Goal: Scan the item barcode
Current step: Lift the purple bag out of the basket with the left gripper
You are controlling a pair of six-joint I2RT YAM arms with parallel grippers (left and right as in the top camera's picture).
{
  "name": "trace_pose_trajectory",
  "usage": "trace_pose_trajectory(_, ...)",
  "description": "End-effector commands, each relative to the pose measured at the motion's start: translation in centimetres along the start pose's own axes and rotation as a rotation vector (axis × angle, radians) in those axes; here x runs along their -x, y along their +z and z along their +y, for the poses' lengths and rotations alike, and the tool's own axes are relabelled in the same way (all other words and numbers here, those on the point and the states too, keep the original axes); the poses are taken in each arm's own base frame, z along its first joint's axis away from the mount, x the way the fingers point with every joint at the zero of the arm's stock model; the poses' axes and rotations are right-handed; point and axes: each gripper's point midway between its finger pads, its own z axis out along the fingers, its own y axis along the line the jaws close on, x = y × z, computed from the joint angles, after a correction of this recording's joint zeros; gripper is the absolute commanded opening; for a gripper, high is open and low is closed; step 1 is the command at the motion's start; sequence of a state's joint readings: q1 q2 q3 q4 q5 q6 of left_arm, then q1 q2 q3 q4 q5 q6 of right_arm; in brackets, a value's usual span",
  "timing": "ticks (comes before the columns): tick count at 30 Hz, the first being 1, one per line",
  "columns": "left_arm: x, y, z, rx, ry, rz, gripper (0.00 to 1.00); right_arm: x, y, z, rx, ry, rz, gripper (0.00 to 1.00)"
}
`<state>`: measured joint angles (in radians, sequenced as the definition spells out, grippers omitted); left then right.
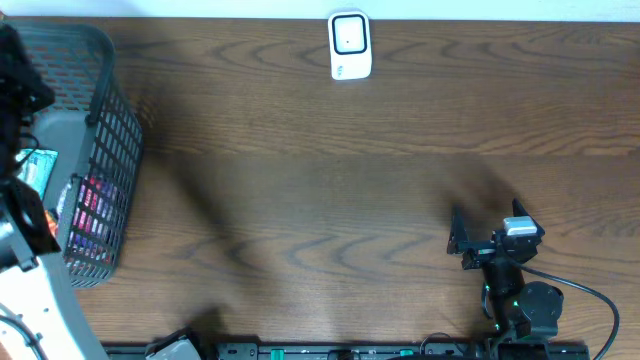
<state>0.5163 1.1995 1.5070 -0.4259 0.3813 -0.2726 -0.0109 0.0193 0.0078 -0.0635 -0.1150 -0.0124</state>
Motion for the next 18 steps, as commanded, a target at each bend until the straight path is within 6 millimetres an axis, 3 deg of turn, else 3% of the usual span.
trace_pose_trajectory(1, -1.5, 1.5, 5.8, 0.260, -0.015, 0.045, 0.65, -0.2, 0.0, -0.4, -0.016, -0.010, 0.004, 0.99)
trace_pose_trajectory(2, -2.3, 1.8, 7.3, 0.319, -0.023, 0.071, 0.75, -0.2, 0.0, -0.4, -0.016, -0.010, 0.004, 0.99)
trace_pose_trajectory(4, -5.0, 2.7, 10.5, 0.416, -0.015, 0.181, 0.83, -0.2, 0.0, -0.4, -0.016, -0.010, 0.004, 0.99)
trace_pose_trajectory(11, -14.9, 5.4, 15.5, 0.432, 0.224, 0.626, 0.85, -0.2, 0.0, -0.4, -0.016, -0.010, 0.004, 0.99)
trace_pose_trajectory(13, -17.3, 5.5, 16.8, 0.430, 0.240, 0.729, 0.85, -0.2, 0.0, -0.4, -0.016, -0.010, 0.004, 0.99)
trace_pose_trajectory(14, -19.5, 5.4, 17.9, 0.436, 0.222, 0.816, 0.85, -0.2, 0.0, -0.4, -0.016, -0.010, 0.004, 0.99)
trace_pose_trajectory(18, -23.5, 4.4, 19.9, 0.441, 0.186, 0.992, 0.86, -0.2, 0.0, -0.4, -0.016, -0.010, 0.004, 0.99)
